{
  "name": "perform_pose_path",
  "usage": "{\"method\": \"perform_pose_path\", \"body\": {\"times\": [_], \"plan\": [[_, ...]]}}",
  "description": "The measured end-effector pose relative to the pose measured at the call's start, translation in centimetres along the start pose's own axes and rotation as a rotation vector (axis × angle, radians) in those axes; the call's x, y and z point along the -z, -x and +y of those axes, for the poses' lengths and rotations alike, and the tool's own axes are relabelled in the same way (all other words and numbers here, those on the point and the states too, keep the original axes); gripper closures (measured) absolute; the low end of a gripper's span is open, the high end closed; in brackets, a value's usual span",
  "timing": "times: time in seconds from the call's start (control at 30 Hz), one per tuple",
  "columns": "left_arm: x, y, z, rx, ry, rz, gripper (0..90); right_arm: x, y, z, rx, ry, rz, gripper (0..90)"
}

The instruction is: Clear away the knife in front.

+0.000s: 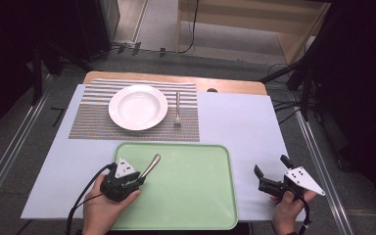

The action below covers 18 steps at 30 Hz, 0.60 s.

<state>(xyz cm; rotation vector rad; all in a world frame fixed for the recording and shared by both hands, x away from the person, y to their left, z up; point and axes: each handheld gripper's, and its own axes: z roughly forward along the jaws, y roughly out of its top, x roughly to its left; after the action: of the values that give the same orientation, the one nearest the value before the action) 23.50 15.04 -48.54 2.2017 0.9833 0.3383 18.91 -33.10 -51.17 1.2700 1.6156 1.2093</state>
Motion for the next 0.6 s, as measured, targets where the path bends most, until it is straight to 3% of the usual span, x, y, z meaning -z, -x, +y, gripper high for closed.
{"method": "perform_pose_path", "body": {"times": [0.1,0.17,0.23,0.3,0.37,0.47,0.53,0.6], "plan": [[0.2,0.1,0.2,-0.016,0.013,-0.018,78.5,0.0,0.0,0.0,0.001,-0.001,-0.002,0.0],[-0.2,1.1,0.5,-0.084,0.007,-0.054,89.3,0.0,0.0,0.0,-0.001,-0.002,-0.003,0.0],[-0.9,1.6,0.8,-0.118,-0.022,-0.044,89.8,0.0,0.0,0.0,0.003,-0.002,-0.004,0.0],[-1.3,1.7,0.9,-0.118,-0.027,-0.032,89.8,0.0,0.0,0.0,0.003,-0.004,-0.005,0.0],[-2.1,1.8,0.9,-0.124,-0.054,0.032,89.9,0.0,0.0,0.0,0.003,-0.003,-0.006,0.0],[-2.2,1.4,0.8,-0.116,-0.054,0.034,90.0,0.0,0.0,0.0,0.001,-0.005,-0.008,0.0],[-2.1,0.7,0.7,-0.109,-0.053,0.064,90.0,0.0,0.0,0.0,0.002,-0.005,-0.009,0.0],[-2.0,0.4,0.7,-0.100,-0.054,0.068,90.0,-0.1,0.0,0.0,0.000,-0.005,-0.011,0.0]]}}
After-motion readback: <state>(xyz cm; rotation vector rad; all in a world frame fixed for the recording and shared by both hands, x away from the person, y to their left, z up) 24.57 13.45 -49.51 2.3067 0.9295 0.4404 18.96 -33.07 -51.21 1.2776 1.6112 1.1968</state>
